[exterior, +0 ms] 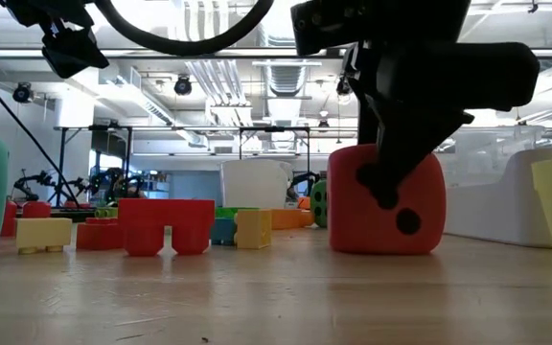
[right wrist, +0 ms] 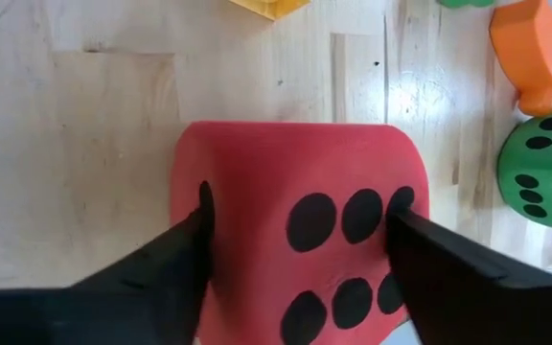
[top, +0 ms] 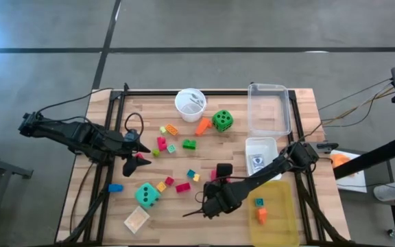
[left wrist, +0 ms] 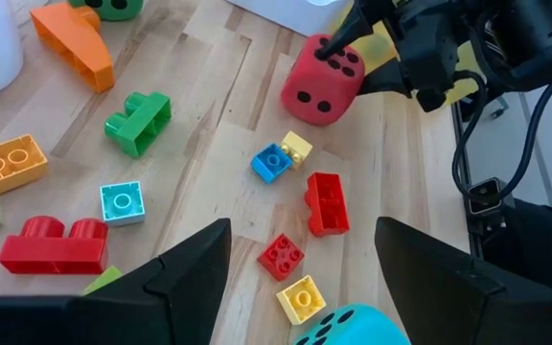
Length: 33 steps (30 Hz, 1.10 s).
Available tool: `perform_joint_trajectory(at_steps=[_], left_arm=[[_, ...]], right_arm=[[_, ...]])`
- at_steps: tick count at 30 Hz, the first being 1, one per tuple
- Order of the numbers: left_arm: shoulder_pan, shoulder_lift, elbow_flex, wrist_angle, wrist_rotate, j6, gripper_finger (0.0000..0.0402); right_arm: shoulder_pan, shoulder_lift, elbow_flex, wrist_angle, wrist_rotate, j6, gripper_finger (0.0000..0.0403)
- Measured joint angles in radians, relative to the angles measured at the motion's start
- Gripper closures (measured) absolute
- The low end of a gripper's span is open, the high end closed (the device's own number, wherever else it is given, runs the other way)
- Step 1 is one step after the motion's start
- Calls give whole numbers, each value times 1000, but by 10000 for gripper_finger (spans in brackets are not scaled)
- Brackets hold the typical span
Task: Pick & Place Toys
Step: Put the red dice into the transparent bin
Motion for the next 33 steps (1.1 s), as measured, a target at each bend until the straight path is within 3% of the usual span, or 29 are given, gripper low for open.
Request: perform_joint_trajectory(at_steps=[4,16,22,25,33], left_arm=[[0,0,0,0,0,0,138],[0,0,0,-15,0,-21,138],[0,0,0,-14,0,-21,139],[0,0,0,-14,0,-21,139],[0,0,0,-14,0,-18,139]], right_arm=[[-1,8,0,0,-6,22,210],[-6,-1,60,-36,-60,122,225],[-11,6,169,-119,-117,192,251],[-6,-2,207,-162,-138,223,291],[-12,-63,261,-199,-122,250,318]])
